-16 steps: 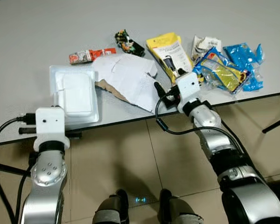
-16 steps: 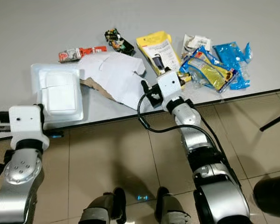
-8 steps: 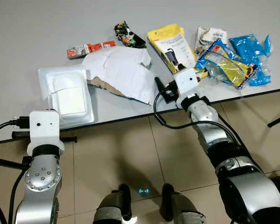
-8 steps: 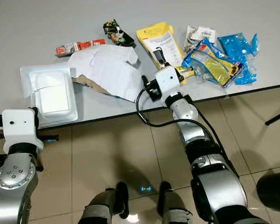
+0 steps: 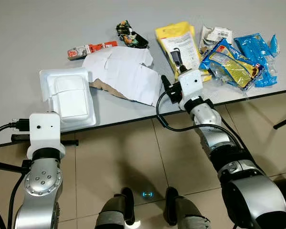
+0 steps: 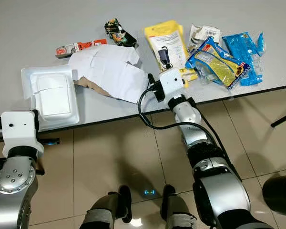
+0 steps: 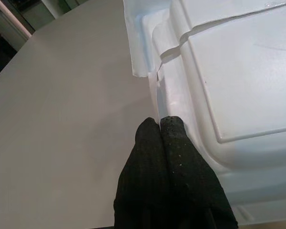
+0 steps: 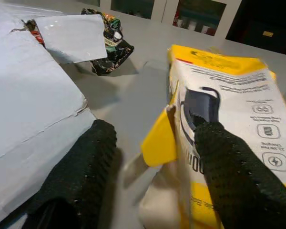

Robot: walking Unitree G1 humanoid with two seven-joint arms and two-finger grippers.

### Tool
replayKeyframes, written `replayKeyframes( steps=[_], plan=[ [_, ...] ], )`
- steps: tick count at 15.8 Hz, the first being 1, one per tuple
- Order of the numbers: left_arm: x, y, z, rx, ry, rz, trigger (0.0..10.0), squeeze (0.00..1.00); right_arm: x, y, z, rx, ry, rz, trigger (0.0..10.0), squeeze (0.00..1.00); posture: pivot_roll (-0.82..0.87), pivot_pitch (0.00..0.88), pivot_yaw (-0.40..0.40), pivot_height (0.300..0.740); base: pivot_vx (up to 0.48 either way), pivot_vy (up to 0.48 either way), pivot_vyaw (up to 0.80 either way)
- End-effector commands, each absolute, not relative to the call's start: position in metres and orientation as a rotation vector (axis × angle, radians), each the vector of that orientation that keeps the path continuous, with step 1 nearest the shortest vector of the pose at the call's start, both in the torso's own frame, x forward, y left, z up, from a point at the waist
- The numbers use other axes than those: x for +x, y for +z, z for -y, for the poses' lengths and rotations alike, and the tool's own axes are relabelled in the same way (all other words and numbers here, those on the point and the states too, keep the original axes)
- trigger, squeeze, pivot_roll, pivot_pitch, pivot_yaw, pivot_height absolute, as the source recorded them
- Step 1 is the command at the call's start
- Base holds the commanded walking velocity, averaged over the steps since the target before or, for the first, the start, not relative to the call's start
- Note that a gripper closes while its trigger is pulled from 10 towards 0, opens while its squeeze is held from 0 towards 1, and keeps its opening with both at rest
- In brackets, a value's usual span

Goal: Picking trash to rubbish bin

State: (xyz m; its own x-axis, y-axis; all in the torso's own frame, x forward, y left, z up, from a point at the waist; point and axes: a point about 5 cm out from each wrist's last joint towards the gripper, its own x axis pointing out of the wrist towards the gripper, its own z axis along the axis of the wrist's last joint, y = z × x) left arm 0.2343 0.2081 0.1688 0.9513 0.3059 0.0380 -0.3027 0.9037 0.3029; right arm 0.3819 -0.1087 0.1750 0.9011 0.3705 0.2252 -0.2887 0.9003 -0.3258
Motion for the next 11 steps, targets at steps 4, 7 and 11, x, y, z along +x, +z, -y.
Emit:
replayKeyframes(
  steps=[4, 7, 11],
  plan=[
    [0.2302, 0.1681, -0.2112, 0.327, 0.328, -0.024, 2.1, 0.00, 0.3798, 0.1615, 0.1074, -0.288, 0.359, 0.236, 0.0, 0.00, 0.12, 0.342, 0.062, 0.740, 0.000, 0.000, 0.00],
    [0.2304, 0.1684, -0.2112, 0.326, 0.330, -0.023, 2.2, 0.00, 0.3799, 0.1618, 0.1077, -0.290, 0.358, 0.239, 0.0, 0.00, 0.12, 0.342, 0.062, 0.740, 0.000, 0.000, 0.00],
    [0.2310, 0.1680, -0.2112, 0.327, 0.331, -0.023, 2.3, 0.00, 0.3803, 0.1635, 0.1080, -0.291, 0.353, 0.249, 0.0, 0.00, 0.12, 0.338, 0.060, 0.740, 0.000, 0.000, 0.00]
  ],
)
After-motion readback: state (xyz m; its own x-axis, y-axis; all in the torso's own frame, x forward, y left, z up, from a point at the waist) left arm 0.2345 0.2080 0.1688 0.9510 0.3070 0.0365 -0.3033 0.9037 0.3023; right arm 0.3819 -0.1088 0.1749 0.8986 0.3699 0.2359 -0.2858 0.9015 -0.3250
